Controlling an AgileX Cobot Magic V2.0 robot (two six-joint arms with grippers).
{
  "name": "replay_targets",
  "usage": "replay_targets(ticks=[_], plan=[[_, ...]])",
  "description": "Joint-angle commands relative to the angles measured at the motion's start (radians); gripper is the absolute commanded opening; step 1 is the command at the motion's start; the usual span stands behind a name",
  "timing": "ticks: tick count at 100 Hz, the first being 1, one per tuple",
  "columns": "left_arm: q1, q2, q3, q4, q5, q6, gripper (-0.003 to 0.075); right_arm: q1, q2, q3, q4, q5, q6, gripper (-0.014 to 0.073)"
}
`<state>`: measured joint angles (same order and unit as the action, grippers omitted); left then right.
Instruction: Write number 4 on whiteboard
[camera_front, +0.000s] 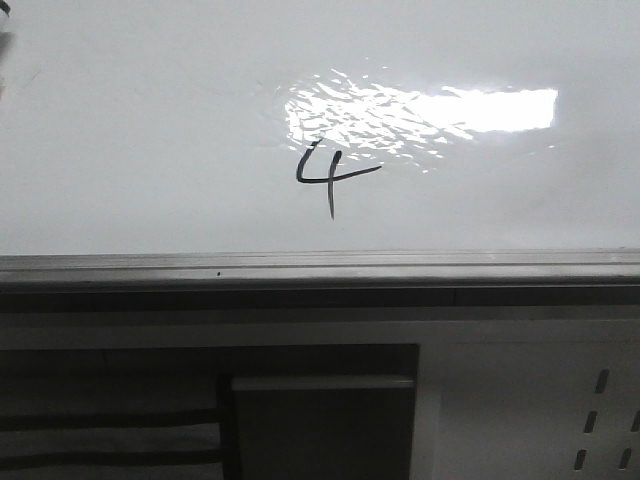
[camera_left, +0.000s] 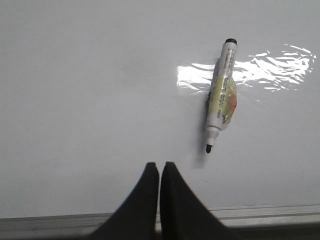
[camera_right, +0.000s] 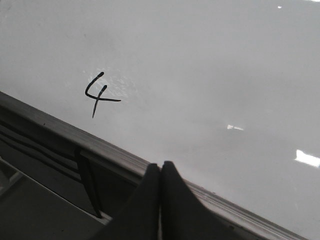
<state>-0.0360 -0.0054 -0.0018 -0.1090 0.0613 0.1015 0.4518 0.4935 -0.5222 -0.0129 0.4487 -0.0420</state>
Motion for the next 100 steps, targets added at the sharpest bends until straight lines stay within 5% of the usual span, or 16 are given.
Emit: replay_targets(ticks=[1,49,78,100], plan=[[0.004,-0.028,0.027,-0.003,-0.084,-0.012,-0.0020,-0.007,0.002,-0.029,-0.004,-0.071,-0.001,-0.0070],[0.004,-0.028,0.027,-0.003,-0.084,-0.012,-0.0020,-0.012,-0.028,-0.014,-0.004,-0.077,-0.001,-0.0070],[0.004,-0.028,0.027,-0.003,-0.084,-0.012,-0.0020,-0.307,-0.311,0.229,0.013,-0.339,-0.013,-0.0071],[0.004,-0.028,0.027,-0.003,-0.084,-0.012,-0.0020,-0.393,-0.477,0.427,0.013,-0.494,-0.013,-0.0071]])
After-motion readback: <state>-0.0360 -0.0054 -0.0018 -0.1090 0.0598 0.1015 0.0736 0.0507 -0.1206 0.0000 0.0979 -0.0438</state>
